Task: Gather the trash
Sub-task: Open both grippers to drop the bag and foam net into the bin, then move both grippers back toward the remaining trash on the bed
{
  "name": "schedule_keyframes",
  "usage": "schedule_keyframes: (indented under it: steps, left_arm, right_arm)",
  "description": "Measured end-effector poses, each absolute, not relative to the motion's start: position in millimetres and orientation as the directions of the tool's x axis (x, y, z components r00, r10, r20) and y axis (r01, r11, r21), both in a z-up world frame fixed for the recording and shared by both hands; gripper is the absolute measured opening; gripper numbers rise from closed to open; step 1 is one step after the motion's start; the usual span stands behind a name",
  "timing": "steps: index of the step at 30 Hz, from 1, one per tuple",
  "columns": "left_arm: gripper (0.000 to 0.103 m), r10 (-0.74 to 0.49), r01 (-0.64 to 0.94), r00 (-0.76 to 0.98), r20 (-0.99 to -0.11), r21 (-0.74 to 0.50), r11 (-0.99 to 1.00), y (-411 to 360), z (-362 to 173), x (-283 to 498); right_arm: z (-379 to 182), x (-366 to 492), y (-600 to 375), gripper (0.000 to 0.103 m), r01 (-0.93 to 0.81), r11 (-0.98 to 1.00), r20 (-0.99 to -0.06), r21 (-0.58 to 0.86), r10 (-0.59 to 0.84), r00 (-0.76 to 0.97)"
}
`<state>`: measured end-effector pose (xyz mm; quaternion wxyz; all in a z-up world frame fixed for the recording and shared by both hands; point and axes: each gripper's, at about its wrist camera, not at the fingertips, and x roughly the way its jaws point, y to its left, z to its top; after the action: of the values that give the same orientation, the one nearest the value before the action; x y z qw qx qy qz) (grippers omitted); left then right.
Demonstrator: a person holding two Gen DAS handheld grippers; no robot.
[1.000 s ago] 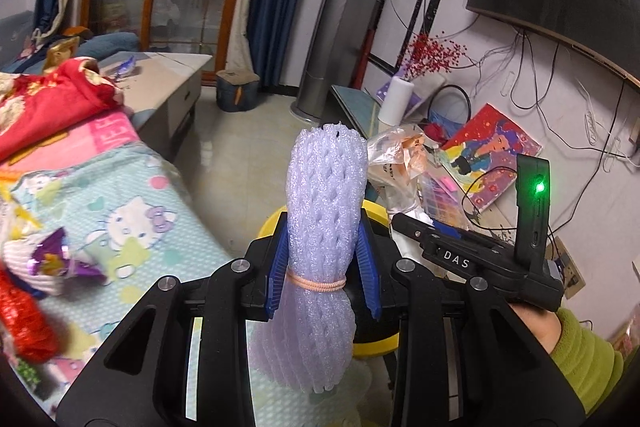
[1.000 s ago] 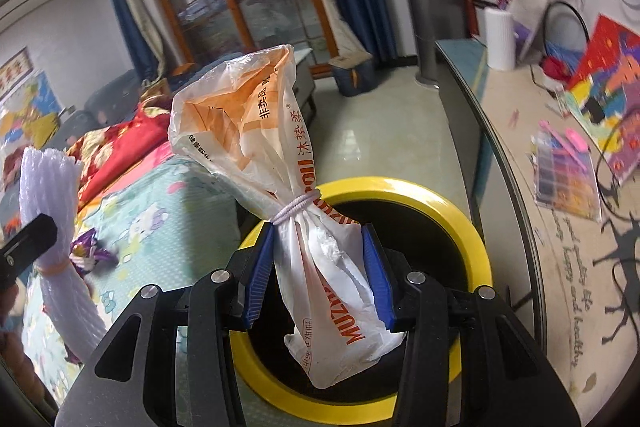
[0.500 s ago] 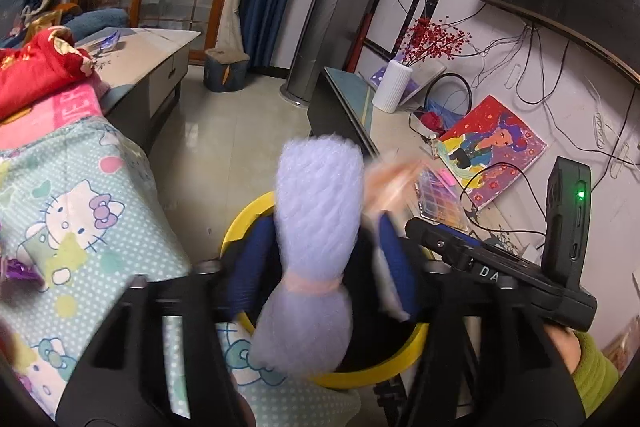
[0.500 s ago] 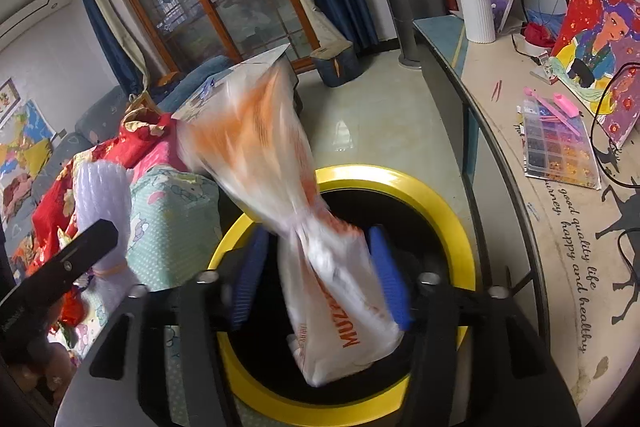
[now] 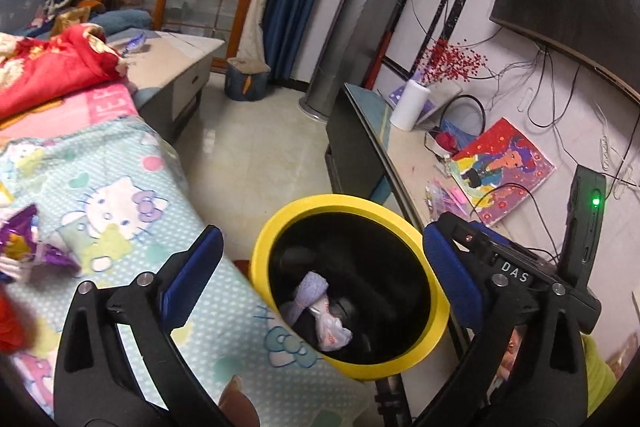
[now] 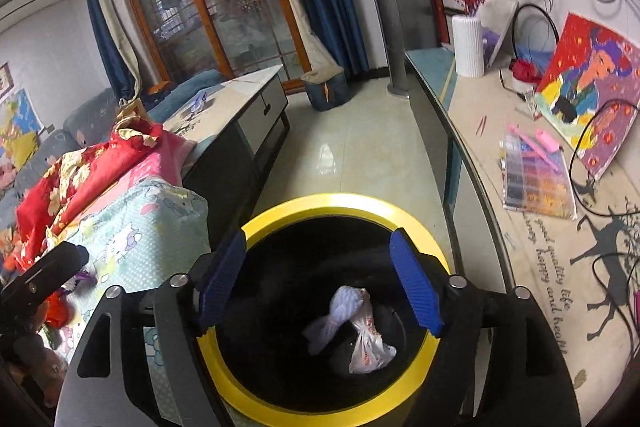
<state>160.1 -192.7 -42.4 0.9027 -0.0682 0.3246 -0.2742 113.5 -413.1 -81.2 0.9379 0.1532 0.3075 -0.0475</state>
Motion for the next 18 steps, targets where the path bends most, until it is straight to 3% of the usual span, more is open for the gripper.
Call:
schedule_keyframes:
  steps: [18]
  left_arm:
    - [0.092, -0.459, 0.359, 0.728, -0.509, -0.288, 0.888, -131.2, -19.5, 140.6]
  right_arm:
    - [-53.6, 108.3, -355.9, 0.084, 0.067, 0.981, -0.549, 0.182, 0.045, 0.835]
